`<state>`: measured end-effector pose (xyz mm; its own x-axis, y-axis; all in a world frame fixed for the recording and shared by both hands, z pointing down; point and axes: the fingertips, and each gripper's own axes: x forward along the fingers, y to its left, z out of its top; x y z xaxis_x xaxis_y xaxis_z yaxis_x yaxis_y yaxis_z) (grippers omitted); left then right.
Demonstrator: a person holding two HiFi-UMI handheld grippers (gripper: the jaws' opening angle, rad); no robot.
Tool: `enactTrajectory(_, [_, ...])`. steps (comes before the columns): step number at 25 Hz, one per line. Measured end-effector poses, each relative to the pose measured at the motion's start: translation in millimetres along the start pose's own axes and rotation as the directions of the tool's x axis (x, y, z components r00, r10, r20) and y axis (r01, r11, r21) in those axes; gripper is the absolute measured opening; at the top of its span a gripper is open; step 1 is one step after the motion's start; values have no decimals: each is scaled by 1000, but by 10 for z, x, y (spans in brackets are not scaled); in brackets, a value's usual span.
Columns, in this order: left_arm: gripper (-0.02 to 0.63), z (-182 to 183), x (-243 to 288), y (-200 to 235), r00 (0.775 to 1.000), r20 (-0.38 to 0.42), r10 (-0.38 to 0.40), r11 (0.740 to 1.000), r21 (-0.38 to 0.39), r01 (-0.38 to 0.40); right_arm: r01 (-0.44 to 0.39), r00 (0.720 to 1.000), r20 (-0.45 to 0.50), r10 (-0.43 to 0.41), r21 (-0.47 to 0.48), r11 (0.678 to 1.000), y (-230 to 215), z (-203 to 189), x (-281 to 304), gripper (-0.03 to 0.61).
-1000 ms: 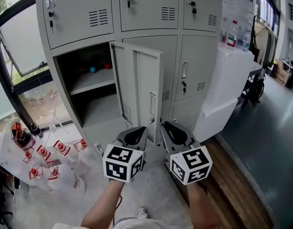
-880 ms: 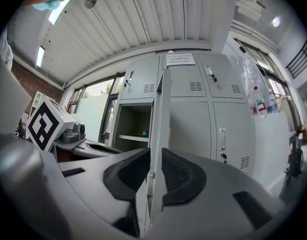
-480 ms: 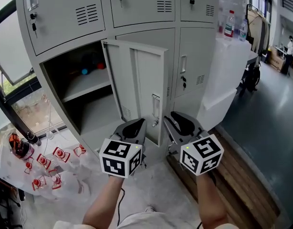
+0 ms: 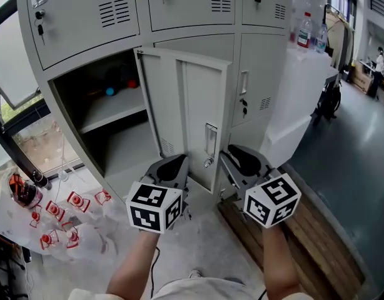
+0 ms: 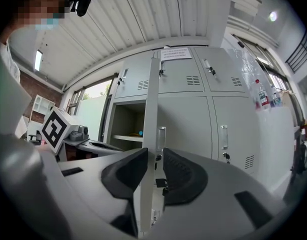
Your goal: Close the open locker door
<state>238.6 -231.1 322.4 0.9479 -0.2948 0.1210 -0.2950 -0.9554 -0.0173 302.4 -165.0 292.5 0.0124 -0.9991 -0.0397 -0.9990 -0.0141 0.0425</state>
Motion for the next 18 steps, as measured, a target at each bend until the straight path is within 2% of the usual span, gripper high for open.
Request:
enactTrajectory(5, [6, 5, 3, 41, 998, -2, 56, 998, -16, -56, -69, 998, -13, 69, -39, 997, 36, 22, -4, 80])
enactTrajectory(11, [6, 10, -53, 37, 987, -2, 160, 987, -35, -160, -195, 981, -19, 195, -20, 981, 40, 12, 6, 81])
enactTrajectory(18, [6, -49, -146, 15, 963, -18, 268, 962, -51, -269, -367, 930, 3, 367, -17, 930, 174, 35, 14, 81])
